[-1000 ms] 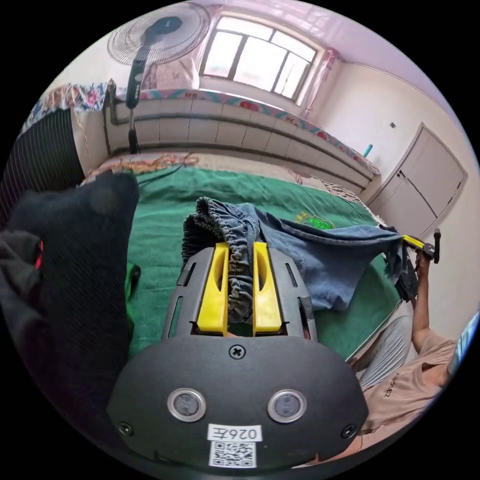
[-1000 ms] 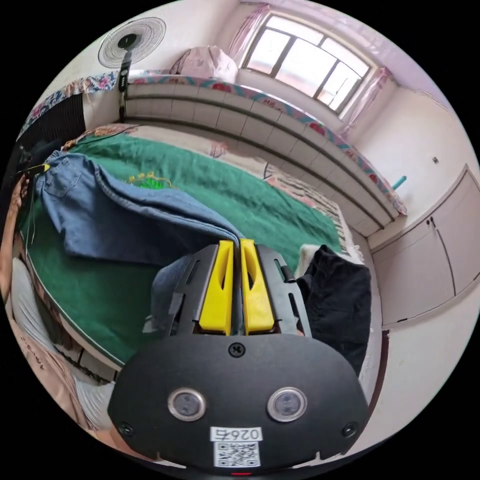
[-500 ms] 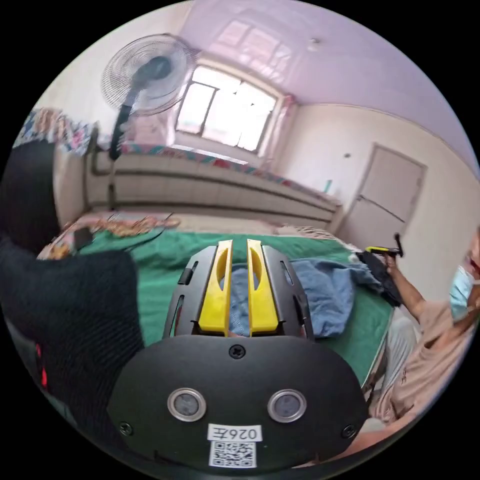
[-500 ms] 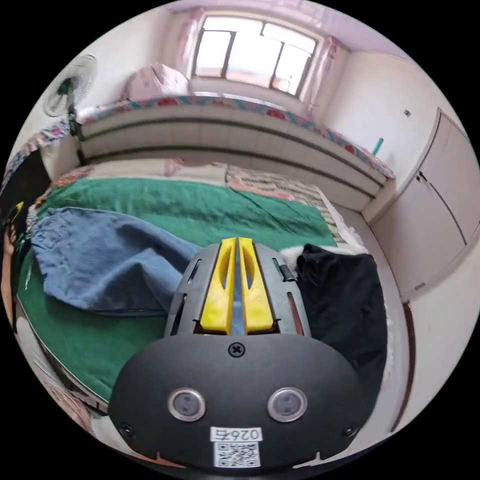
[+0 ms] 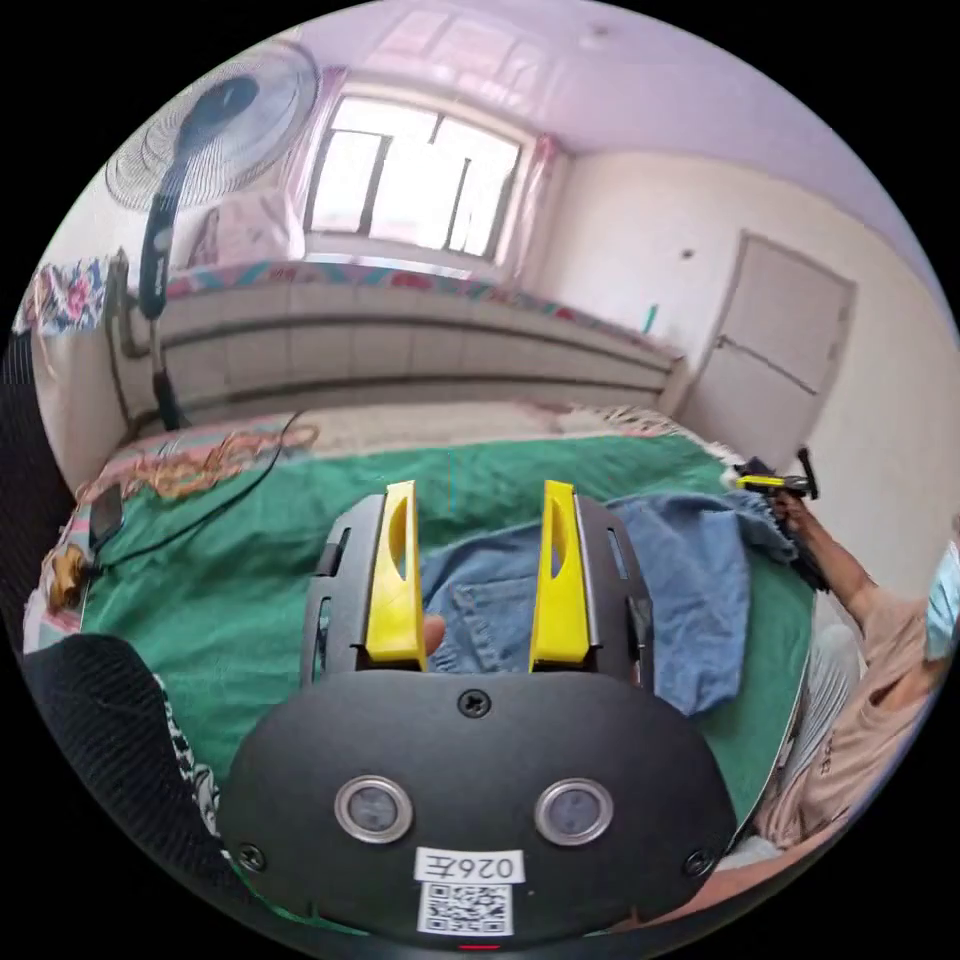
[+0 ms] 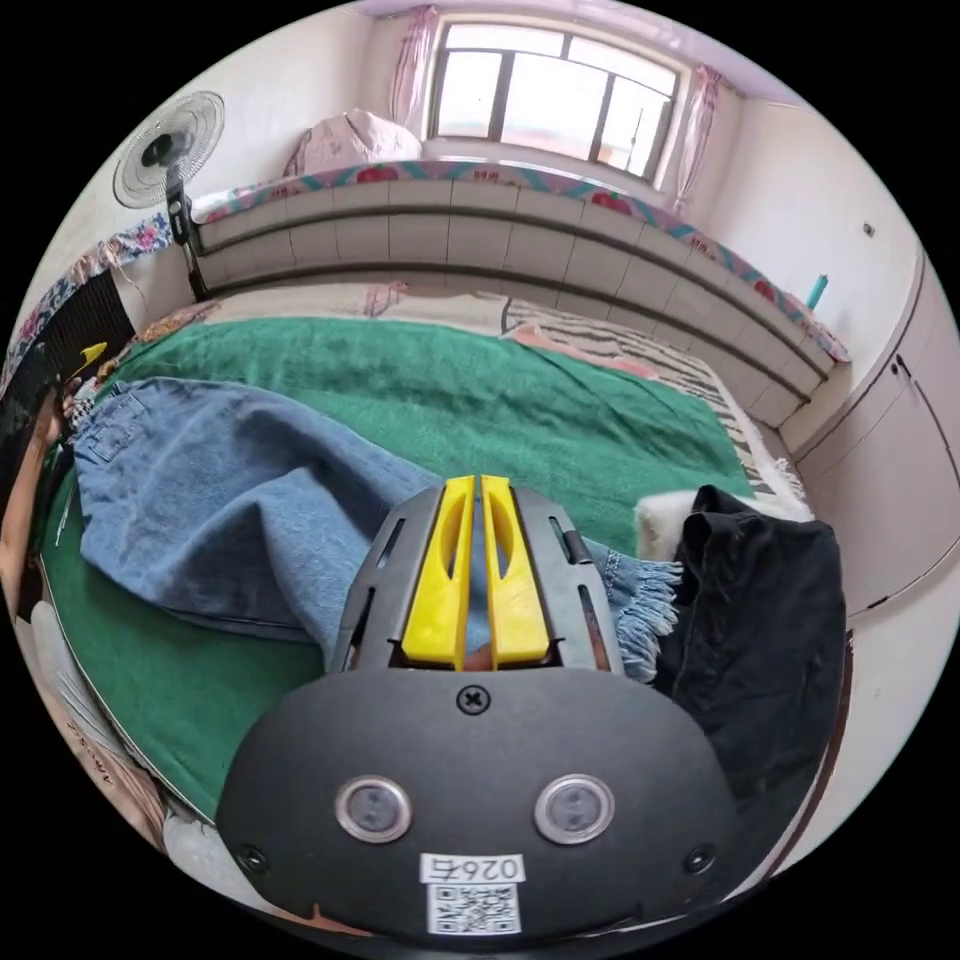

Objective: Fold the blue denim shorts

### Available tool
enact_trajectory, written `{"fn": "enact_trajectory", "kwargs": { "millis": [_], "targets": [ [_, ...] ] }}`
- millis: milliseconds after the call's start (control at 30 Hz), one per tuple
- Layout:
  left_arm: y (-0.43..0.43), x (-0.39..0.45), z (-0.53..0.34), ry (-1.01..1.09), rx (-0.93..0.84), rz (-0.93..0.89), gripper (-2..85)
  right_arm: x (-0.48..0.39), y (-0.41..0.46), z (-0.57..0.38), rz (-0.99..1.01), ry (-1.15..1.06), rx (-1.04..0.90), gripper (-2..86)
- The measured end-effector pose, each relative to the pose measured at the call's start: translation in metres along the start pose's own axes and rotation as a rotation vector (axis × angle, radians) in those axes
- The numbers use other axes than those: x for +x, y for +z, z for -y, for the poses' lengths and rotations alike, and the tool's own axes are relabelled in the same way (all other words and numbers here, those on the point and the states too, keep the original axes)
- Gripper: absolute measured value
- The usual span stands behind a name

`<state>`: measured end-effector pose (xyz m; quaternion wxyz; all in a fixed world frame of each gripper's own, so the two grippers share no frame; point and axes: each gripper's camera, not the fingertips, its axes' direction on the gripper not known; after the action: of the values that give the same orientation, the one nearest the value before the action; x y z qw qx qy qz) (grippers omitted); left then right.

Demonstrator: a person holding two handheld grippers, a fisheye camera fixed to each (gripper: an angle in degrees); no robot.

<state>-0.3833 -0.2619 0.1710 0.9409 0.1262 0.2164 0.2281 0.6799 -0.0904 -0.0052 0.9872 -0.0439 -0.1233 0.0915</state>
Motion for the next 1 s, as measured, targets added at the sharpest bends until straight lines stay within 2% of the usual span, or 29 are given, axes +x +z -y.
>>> {"fn": "enact_trajectory", "kwargs": {
  "millis": [133,200,267,333,400,500,667,767,867,1000],
  "targets": [
    [0.073,-0.021,0.011,-0.078,-0.301,0.115,21.3,0.006,0.059,0.007,-0.030,-0.029,-0.207,6.5],
    [0.110,-0.022,0.019,-0.080,-0.491,0.130,19.7,0.006,0.085,0.004,-0.014,-0.036,-0.292,5.2],
    [0.141,-0.005,0.030,0.018,-0.643,0.274,9.2,0.005,0.088,0.000,0.008,-0.030,-0.266,0.2],
    [0.148,0.009,0.041,0.075,-0.673,0.297,1.2,0.000,0.085,-0.001,-0.044,-0.048,-0.254,-0.9],
    [0.153,0.013,0.048,0.073,-0.704,0.292,0.1,-0.007,0.080,-0.002,-0.109,-0.071,-0.249,-1.3],
    [0.131,0.020,0.047,0.117,-0.642,0.284,-0.5,-0.018,0.050,-0.006,-0.228,-0.090,-0.136,-1.4],
    [-0.003,0.021,0.028,0.084,-0.256,0.060,-0.8,-0.009,-0.040,-0.038,-0.158,-0.016,0.163,-1.4],
    [-0.084,0.038,-0.003,0.108,-0.100,-0.013,-0.8,-0.008,-0.090,-0.075,-0.152,0.018,0.299,-1.5],
    [-0.150,0.057,-0.051,0.116,-0.043,-0.062,-0.8,-0.002,-0.135,-0.126,-0.101,0.060,0.414,-1.5],
    [-0.205,0.071,-0.124,0.075,-0.084,-0.081,-0.8,0.005,-0.174,-0.196,-0.012,0.088,0.466,-1.4]
  ]
}}
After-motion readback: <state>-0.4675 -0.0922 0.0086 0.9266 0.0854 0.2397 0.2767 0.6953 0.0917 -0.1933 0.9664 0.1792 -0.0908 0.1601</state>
